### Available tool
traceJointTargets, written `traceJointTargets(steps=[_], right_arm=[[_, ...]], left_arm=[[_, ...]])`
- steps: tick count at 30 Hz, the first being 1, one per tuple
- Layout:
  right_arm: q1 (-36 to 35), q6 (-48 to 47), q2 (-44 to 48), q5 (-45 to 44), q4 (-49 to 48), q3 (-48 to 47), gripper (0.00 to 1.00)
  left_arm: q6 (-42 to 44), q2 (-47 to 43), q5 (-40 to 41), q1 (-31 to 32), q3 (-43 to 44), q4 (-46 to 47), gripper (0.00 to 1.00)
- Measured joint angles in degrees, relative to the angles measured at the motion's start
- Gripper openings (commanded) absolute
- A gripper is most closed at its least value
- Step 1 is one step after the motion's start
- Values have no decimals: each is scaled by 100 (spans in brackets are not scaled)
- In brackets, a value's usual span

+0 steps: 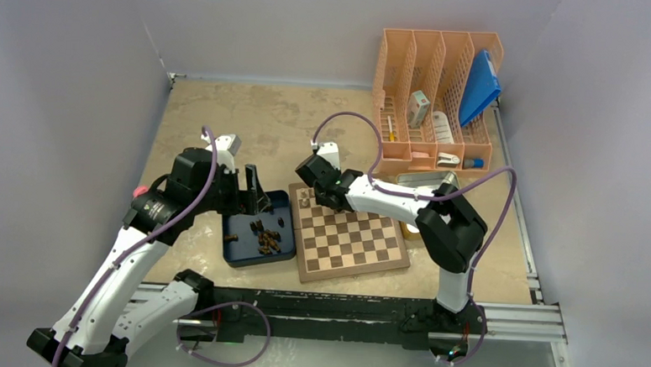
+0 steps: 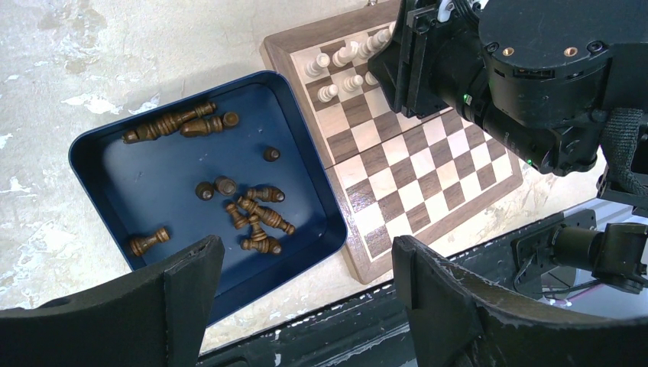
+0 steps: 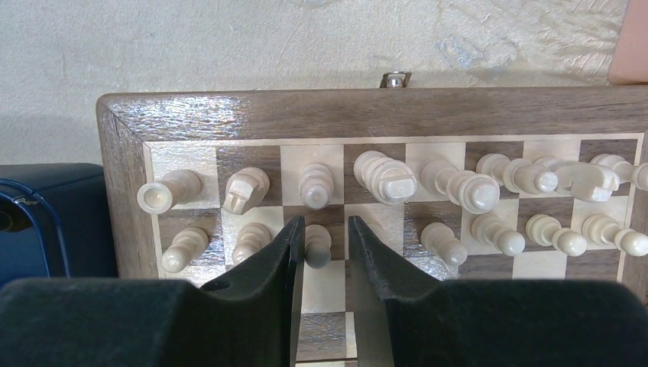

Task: Set up the chess pieces on the board
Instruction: Place the chess piece on the chessboard, then reset both arms

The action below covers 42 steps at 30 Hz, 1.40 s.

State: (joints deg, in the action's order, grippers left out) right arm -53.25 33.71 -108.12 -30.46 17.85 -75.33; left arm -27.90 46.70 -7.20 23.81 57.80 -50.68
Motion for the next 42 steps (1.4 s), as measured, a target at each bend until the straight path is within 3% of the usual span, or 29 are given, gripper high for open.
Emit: traceJointTargets(steps=[22, 33, 36, 42], right_arm=[[0, 28, 107, 48, 153, -103, 35], [0, 328, 1165, 328, 579, -232, 38], [0, 459, 1602, 374, 605, -219, 44], [0, 686, 2474, 511, 431, 153, 75]], left_arm=[[-2, -9, -9, 0, 0, -2, 81], [0, 96, -66, 0, 243, -79, 81], [2, 149, -184, 0, 323, -35, 81], [2, 444, -393, 0, 387, 48, 81]])
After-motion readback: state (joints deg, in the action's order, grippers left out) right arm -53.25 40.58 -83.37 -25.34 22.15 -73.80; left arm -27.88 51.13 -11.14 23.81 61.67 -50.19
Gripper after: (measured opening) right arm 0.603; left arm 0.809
